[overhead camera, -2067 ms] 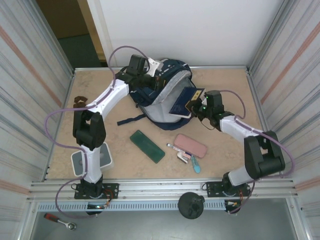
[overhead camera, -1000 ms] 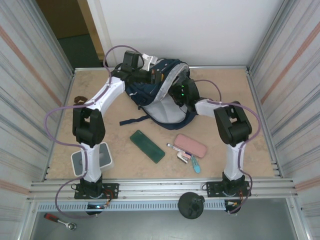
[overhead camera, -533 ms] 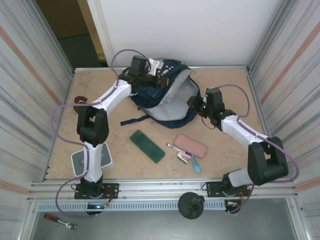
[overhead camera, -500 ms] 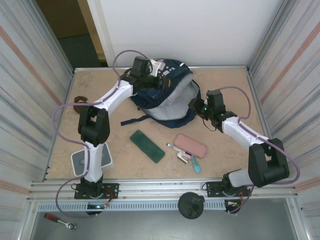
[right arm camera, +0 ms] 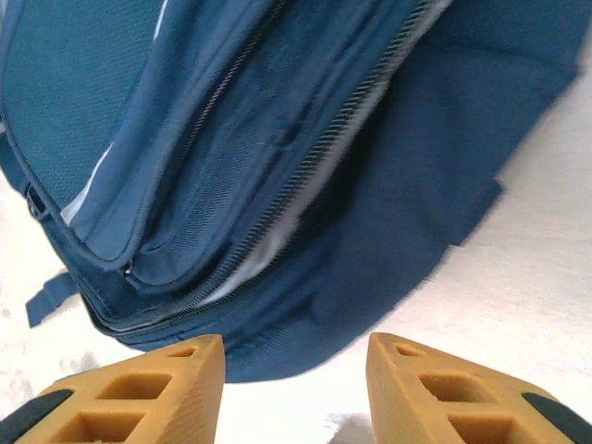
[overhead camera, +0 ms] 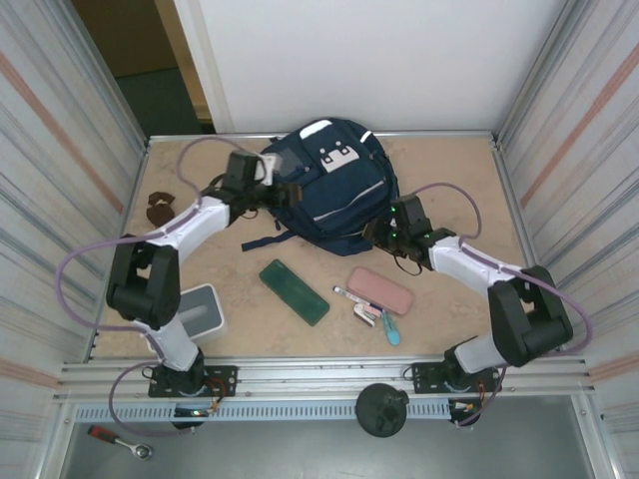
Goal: Pack the student bag
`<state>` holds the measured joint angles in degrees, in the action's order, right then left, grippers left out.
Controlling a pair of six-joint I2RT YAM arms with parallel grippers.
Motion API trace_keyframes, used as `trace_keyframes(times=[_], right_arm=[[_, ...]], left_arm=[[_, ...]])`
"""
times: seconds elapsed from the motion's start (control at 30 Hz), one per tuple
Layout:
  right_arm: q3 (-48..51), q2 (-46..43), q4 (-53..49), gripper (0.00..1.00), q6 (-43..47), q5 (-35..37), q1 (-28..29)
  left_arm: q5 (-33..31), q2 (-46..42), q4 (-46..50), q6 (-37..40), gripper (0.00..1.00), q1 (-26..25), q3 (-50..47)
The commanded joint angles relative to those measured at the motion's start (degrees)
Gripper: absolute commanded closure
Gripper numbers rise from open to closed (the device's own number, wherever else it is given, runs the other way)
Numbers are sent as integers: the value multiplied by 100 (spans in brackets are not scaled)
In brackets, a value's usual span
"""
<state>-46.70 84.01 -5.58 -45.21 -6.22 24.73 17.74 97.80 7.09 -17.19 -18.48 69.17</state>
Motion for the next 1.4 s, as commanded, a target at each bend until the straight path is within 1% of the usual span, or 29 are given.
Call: trace_keyframes(times=[0.0, 0.1, 0.27, 0.4, 0.57, 0.7, 0.73, 0.8, 0.87, 0.93, 1.1, 1.2, 1.23, 1.37], right_arm=[[-242, 384, -52, 59, 209, 141, 36], [-337, 648, -22, 63, 339, 184, -42], [-505, 996, -142, 70, 601, 232, -326], [-683, 1271, -219, 75, 846, 127, -702], [-1150, 1722, -471, 81, 1177, -68, -1067], [-1529, 1971, -715, 82, 1431, 43, -1213], [-1631, 2024, -778, 82, 1506, 70, -1240], [-1798, 2120, -888, 82, 1620, 145, -1275], [-1945, 2217, -965, 82, 1693, 198, -1303], [-2152, 2349, -1076, 82, 1759, 218, -1333], [-2744, 2684, -1457, 78, 1987, 361, -1316], [-3193, 2816, -1883, 74, 2149, 722, -1322], [-3335, 2830, -2033, 72, 2202, 850, -1322], [-3653, 2584, -2377, 64, 2395, 1374, -1192]], left_arm=[[102, -45, -467, -665, 34, 415, -411], [389, 274, -336, -797, 33, 711, -353], [681, 916, -341, -983, 33, 964, -43], [796, 1440, -304, -1029, 33, 978, 345], [956, 1956, -342, -1187, 34, 987, 808], [962, 2190, -348, -1211, 35, 987, 1029], [980, 2359, -386, -1241, 36, 987, 1077], [1105, 2537, -499, -1381, 41, 979, 1166], [1265, 2659, -654, -1479, 49, 946, 1203], [1276, 2716, -694, -1481, 57, 901, 1175], [1455, 2521, -1338, -1828, 78, 882, 629], [1531, 2258, -1746, -2087, 84, 857, 155], [1508, 2012, -1894, -2192, 86, 855, -17], [1405, 1613, -2208, -2512, 95, 825, -416]])
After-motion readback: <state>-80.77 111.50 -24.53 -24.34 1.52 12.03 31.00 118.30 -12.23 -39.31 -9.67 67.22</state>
